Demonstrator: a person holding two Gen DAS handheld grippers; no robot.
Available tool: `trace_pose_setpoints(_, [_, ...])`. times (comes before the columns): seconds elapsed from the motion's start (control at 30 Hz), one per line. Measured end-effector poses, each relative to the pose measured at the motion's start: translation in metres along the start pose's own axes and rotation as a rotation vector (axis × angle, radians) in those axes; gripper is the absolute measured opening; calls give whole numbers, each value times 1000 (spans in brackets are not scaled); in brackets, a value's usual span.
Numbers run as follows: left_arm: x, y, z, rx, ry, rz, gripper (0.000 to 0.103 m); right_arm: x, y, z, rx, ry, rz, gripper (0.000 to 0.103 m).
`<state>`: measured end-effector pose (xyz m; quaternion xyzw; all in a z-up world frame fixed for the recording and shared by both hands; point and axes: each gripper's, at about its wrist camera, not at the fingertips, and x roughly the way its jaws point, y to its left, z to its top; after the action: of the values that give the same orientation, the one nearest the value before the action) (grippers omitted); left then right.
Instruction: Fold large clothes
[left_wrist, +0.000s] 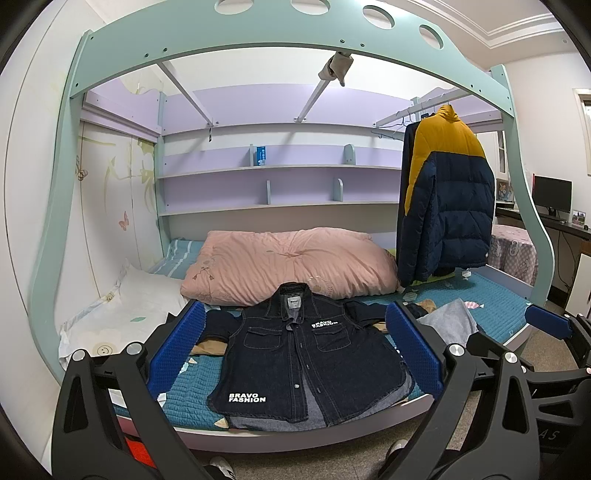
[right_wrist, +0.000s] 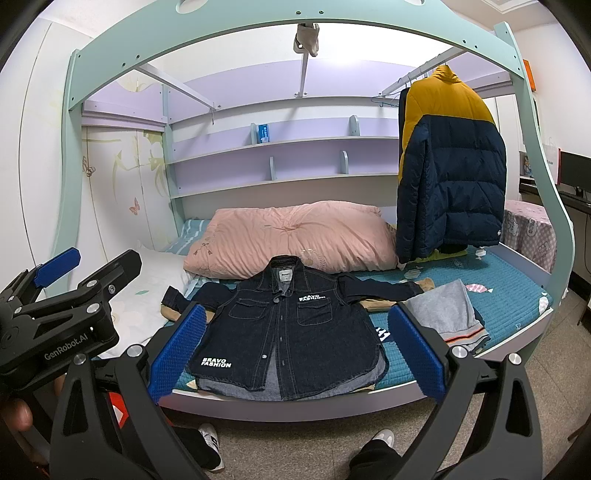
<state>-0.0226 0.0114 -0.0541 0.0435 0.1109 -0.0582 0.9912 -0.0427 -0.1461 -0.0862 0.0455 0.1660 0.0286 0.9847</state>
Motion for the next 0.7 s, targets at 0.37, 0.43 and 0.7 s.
trace_pose_setpoints(0.37, [0,-1,0,-2,0,0,98,-1,1,0,3,0,-1,95])
trace_pose_setpoints(0.43, [0,-1,0,-1,0,2,98,0,0,0,3,1,0,95])
trace_pose_setpoints(0.7, [0,-1,-1,-1,-1,1,98,0,1,0,4,1,0,95])
